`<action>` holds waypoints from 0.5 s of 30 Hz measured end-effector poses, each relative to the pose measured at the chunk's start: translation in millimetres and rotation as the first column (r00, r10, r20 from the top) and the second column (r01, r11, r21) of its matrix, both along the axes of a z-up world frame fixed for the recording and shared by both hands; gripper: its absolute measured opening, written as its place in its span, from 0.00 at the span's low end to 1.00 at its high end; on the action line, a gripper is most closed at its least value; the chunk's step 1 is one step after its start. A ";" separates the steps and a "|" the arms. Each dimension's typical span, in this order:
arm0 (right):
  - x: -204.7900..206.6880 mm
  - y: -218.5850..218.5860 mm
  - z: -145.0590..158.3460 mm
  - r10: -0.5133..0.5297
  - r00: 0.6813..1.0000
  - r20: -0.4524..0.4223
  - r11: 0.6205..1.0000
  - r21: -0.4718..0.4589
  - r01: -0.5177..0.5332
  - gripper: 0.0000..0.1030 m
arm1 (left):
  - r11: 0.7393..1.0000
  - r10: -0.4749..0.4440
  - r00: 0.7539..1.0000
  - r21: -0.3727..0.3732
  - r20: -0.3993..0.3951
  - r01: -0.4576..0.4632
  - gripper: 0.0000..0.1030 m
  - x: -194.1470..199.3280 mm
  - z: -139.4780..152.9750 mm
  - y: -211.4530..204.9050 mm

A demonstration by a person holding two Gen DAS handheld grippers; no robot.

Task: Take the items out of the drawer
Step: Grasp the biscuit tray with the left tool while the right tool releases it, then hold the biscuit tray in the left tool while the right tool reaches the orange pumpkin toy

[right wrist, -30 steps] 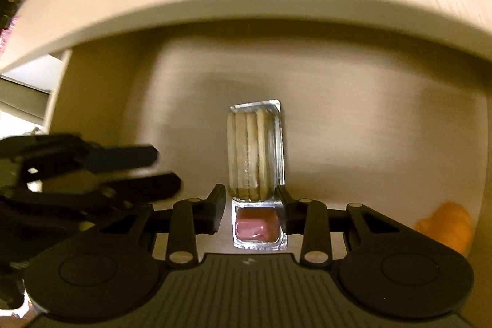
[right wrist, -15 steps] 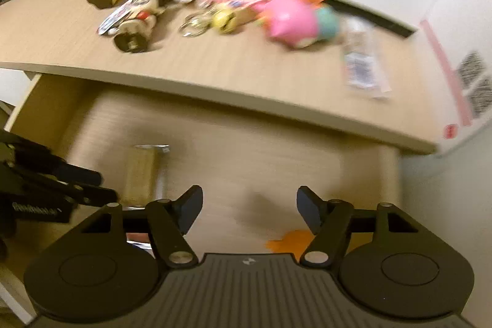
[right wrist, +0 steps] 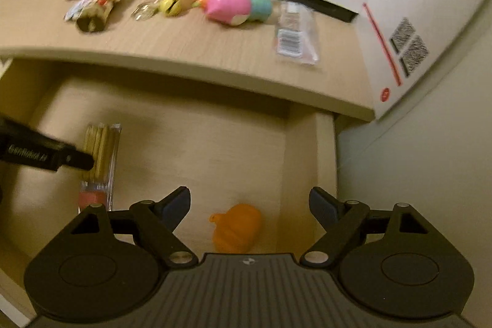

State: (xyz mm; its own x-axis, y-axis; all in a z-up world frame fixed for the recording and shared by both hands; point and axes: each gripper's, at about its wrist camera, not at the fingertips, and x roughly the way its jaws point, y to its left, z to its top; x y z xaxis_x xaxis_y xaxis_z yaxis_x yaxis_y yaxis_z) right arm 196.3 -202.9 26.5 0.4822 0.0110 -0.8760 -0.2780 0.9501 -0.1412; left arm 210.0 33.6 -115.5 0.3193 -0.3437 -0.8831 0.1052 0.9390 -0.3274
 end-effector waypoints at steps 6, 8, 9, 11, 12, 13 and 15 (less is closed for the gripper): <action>-5.5 -2.0 5.5 -0.011 1.000 0.012 1.000 0.013 0.011 0.82 | 0.998 -0.005 1.000 0.059 0.002 0.005 0.40 6.8 -4.0 -13.8; -6.2 -3.7 8.1 -0.021 1.000 0.021 1.000 0.011 0.020 0.82 | 0.996 -0.007 1.000 0.084 0.001 0.007 0.42 6.0 -6.1 -18.4; -7.0 -4.3 9.0 -0.025 0.999 0.025 1.000 0.009 0.025 0.82 | 0.995 -0.013 1.000 0.098 0.004 0.012 0.42 7.2 -7.2 -20.7; -8.0 -5.2 9.6 -0.030 0.999 0.030 1.000 0.005 0.030 0.82 | 0.991 -0.033 0.999 0.127 0.014 0.031 0.42 6.2 -9.3 -26.4; -8.6 -5.9 9.7 -0.030 0.999 0.033 1.000 0.003 0.030 0.82 | 0.988 -0.050 0.999 0.145 0.020 0.047 0.43 6.1 -10.7 -30.2; -9.2 -6.5 9.5 -0.030 0.999 0.035 1.000 0.001 0.030 0.82 | 0.985 -0.069 0.997 0.162 0.032 0.063 0.43 4.9 -11.0 -33.2; -13.2 -7.1 9.6 -0.007 0.999 0.039 1.000 -0.012 0.008 0.82 | 0.973 -0.126 0.991 0.201 0.056 0.112 0.43 3.0 -10.9 -40.6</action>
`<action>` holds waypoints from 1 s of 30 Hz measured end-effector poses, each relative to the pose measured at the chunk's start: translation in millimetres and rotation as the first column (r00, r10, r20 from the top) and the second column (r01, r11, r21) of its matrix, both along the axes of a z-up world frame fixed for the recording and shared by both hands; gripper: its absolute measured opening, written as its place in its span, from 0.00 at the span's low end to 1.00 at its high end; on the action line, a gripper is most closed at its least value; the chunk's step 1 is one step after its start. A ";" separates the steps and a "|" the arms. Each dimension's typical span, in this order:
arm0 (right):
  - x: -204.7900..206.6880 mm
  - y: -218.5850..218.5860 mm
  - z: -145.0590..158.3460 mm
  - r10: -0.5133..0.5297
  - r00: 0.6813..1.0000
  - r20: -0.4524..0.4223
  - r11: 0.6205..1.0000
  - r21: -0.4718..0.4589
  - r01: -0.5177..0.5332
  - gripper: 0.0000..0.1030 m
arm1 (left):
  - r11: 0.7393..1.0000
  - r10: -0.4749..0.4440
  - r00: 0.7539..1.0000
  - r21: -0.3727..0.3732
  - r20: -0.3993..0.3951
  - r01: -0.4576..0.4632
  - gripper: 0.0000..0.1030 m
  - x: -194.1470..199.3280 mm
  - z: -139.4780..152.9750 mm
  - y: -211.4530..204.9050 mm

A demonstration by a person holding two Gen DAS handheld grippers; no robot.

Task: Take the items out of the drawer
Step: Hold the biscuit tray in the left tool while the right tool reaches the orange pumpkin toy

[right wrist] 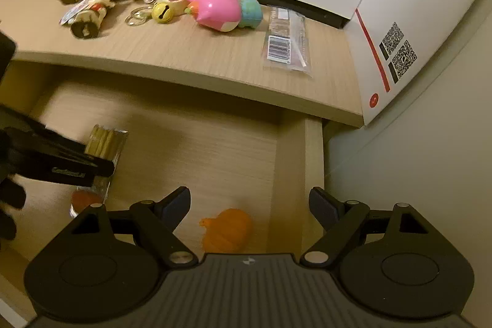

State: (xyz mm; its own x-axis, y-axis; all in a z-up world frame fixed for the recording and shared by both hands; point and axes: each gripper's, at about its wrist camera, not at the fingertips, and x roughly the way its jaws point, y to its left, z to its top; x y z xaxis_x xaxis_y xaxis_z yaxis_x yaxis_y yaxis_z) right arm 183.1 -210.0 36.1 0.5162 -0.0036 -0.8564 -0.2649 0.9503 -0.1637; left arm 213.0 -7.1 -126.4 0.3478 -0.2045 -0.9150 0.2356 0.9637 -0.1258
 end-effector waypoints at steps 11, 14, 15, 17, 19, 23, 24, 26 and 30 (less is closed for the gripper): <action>-19.2 46.2 -28.2 0.294 0.947 -0.133 0.931 -0.183 -0.315 0.53 | 0.990 -0.129 0.992 0.057 -0.006 0.129 0.35 -19.2 4.0 30.5; -10.2 53.7 -41.4 0.286 0.941 -0.182 0.911 -0.254 -0.326 0.53 | 0.992 -0.115 0.993 0.048 -0.014 0.115 0.35 -24.7 4.7 41.5; -5.0 54.5 -45.3 0.268 0.943 -0.198 0.910 -0.269 -0.316 0.53 | 0.992 -0.118 0.993 0.044 -0.017 0.119 0.35 -25.9 5.1 44.6; 2.5 55.9 -52.2 0.245 0.939 -0.240 0.908 -0.283 -0.309 0.53 | 0.991 -0.130 0.991 0.039 -0.027 0.131 0.36 -21.4 2.6 42.5; 10.1 59.0 -59.9 0.239 0.928 -0.287 0.899 -0.294 -0.323 0.53 | 0.990 -0.134 0.990 0.029 -0.038 0.135 0.36 -22.5 1.8 47.2; 16.9 65.4 -64.4 0.232 0.923 -0.307 0.897 -0.301 -0.325 0.42 | 0.992 -0.122 0.991 0.008 -0.060 0.123 0.36 -20.8 2.8 51.4; 17.2 67.4 -63.7 0.232 0.923 -0.307 0.897 -0.300 -0.325 0.42 | 0.994 -0.112 0.992 0.004 -0.062 0.112 0.36 -20.2 2.4 51.7; 16.1 71.4 -62.0 0.243 0.922 -0.301 0.894 -0.300 -0.333 0.42 | 0.995 -0.102 0.993 0.001 -0.059 0.102 0.36 -21.9 1.3 51.1; 14.8 83.0 -54.8 0.270 0.920 -0.284 0.899 -0.268 -0.346 0.38 | 0.995 -0.096 0.994 -0.001 -0.056 0.096 0.36 -22.6 2.0 50.1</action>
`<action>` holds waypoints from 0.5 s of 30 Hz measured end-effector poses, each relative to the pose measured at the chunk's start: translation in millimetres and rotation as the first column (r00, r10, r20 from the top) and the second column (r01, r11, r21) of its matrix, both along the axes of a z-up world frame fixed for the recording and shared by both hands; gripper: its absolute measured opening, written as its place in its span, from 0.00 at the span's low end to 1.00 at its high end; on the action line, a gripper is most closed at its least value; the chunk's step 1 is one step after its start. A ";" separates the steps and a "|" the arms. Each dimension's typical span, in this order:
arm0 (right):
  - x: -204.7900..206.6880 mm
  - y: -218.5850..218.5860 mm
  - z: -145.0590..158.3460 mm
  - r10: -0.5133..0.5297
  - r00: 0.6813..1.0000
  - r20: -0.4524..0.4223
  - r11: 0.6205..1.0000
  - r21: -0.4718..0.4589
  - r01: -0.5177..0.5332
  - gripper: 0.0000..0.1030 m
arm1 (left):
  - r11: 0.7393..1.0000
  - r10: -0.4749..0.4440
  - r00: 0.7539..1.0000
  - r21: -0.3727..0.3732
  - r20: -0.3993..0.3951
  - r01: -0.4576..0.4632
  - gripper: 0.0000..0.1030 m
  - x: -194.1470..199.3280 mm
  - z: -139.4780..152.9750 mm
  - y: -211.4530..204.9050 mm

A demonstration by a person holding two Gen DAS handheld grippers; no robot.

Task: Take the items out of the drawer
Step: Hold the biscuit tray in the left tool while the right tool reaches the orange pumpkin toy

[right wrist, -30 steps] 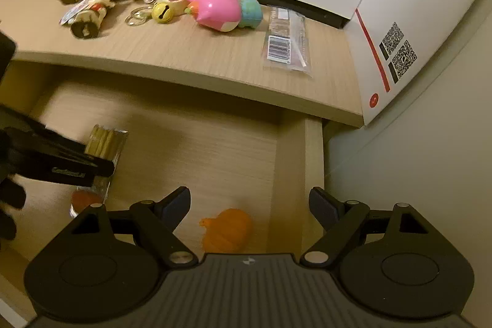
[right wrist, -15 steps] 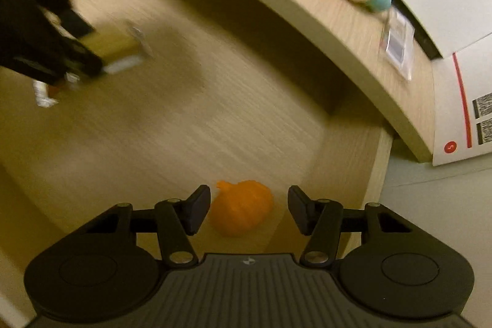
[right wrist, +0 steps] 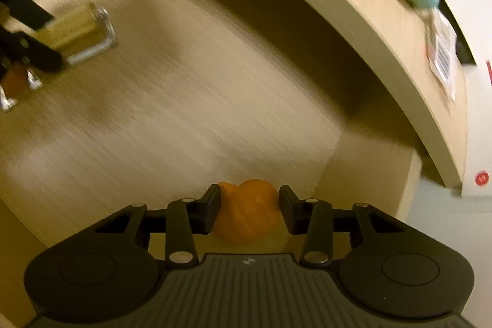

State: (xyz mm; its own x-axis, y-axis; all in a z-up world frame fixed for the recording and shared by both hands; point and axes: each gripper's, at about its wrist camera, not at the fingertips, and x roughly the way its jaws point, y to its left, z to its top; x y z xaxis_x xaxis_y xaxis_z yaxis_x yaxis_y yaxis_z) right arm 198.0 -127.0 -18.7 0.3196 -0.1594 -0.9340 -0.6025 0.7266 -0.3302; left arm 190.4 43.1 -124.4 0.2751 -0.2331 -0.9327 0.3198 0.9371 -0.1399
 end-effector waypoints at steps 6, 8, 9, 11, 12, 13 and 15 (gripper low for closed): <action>-0.9 20.3 16.3 0.022 1.000 -0.010 0.990 0.137 -0.020 0.37 | 1.000 0.023 1.000 -0.004 -0.007 -0.023 0.37 -0.8 -2.0 -1.4; -1.7 25.5 20.1 0.028 1.000 -0.007 0.983 0.181 -0.026 0.37 | 0.999 0.037 0.999 -0.010 -0.008 -0.037 0.37 1.4 -1.7 -0.6; -2.7 27.8 22.3 0.034 0.999 -0.002 0.979 0.202 -0.033 0.37 | 0.999 0.046 0.999 -0.014 -0.007 -0.046 0.37 2.8 -7.5 -8.6; -5.3 30.2 26.9 0.043 0.999 0.015 0.972 0.232 -0.045 0.40 | 0.998 0.066 0.998 -0.025 -0.008 -0.066 0.36 0.6 -6.4 -4.8; -6.7 30.5 30.2 0.041 0.999 0.027 0.968 0.245 -0.047 0.45 | 0.997 0.076 0.997 -0.031 -0.010 -0.076 0.36 0.3 -7.2 -4.3; -7.7 29.9 33.5 0.039 0.999 0.038 0.966 0.256 -0.047 0.48 | 0.996 0.086 0.996 -0.038 -0.013 -0.086 0.36 0.0 -7.4 -3.4; -9.4 24.7 41.1 0.024 0.999 0.049 0.956 0.290 -0.037 0.55 | 0.993 0.105 0.994 -0.055 -0.016 -0.106 0.36 -0.5 -7.8 -1.3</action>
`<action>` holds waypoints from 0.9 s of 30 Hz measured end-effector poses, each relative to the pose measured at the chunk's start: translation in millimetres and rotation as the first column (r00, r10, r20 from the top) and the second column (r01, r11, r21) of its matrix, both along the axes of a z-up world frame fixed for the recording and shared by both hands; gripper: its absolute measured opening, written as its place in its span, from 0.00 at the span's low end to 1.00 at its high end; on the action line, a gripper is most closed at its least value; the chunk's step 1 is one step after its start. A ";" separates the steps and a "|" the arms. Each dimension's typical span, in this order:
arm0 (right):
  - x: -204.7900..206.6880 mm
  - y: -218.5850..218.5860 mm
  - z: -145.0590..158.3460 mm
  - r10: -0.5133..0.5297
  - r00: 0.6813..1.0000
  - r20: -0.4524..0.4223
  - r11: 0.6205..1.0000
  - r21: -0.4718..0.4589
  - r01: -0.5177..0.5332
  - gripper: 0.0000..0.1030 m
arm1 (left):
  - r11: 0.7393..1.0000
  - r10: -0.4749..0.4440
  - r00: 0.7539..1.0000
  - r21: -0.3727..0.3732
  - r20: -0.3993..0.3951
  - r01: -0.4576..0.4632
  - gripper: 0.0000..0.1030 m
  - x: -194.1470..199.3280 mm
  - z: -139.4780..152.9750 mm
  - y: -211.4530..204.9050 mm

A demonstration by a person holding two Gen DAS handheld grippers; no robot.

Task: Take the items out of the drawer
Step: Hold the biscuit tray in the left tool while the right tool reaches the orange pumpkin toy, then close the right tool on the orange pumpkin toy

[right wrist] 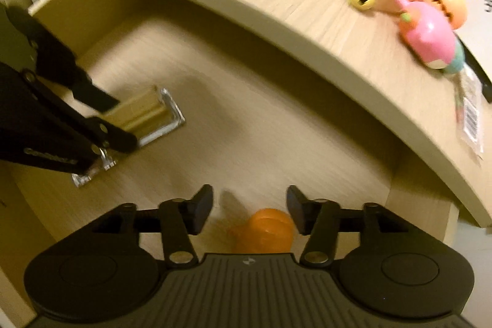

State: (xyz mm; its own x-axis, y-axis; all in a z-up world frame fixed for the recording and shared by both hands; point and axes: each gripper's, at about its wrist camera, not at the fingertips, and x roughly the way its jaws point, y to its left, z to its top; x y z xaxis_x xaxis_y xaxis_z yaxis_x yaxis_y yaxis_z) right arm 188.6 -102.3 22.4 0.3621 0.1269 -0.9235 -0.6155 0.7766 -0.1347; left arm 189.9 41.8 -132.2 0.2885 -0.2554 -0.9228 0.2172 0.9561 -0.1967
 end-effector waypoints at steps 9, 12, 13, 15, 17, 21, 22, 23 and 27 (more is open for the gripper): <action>1.2 -68.7 11.7 -0.107 0.993 -0.056 0.991 0.073 0.111 0.65 | 0.996 0.050 0.999 -0.072 -0.004 -0.050 0.36 -1.1 -4.3 10.8; 2.4 -81.1 2.1 -0.124 0.987 -0.099 0.988 0.084 0.132 0.65 | 0.996 0.050 0.999 -0.070 -0.004 -0.051 0.36 -0.5 -6.3 9.7; 3.7 -84.8 -1.4 -0.129 0.986 -0.107 0.986 0.089 0.138 0.65 | 0.996 0.050 0.999 -0.070 -0.004 -0.050 0.36 -0.4 -6.6 9.6; 2.0 -83.8 -3.5 -0.129 0.983 -0.131 0.983 0.110 0.144 0.65 | 0.996 0.050 0.999 -0.070 -0.003 -0.050 0.36 -0.3 -6.5 9.7; 0.5 -83.0 -2.3 -0.118 0.983 -0.142 0.984 0.117 0.135 0.65 | 0.997 0.048 0.999 -0.068 -0.002 -0.048 0.36 0.3 -7.2 8.7; 1.3 -78.5 -14.3 -0.143 0.977 -0.155 0.985 0.076 0.156 0.65 | 0.997 0.044 0.999 -0.065 -0.002 -0.044 0.36 0.7 -5.5 10.1; 1.9 -78.8 -19.0 -0.155 0.975 -0.161 0.983 0.070 0.168 0.65 | 0.997 0.045 0.999 -0.065 -0.002 -0.045 0.36 0.5 -5.4 9.9; 2.4 -80.7 -21.3 -0.168 0.971 -0.171 0.981 0.068 0.181 0.65 | 0.997 0.044 0.999 -0.065 -0.002 -0.044 0.36 0.6 -3.6 12.8; 3.0 -84.5 -20.7 -0.183 0.966 -0.184 0.977 0.078 0.200 0.42 | 0.997 0.043 0.999 -0.065 -0.002 -0.043 0.36 0.8 -3.5 13.1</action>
State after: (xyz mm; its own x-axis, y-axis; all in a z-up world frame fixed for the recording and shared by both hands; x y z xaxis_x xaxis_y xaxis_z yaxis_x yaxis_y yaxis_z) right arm 191.6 -186.8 1.7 0.2220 0.1612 -0.9616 -0.4610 0.8864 0.0421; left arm 190.6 54.9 -135.7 0.3002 -0.3023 -0.9047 0.1758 0.9497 -0.2590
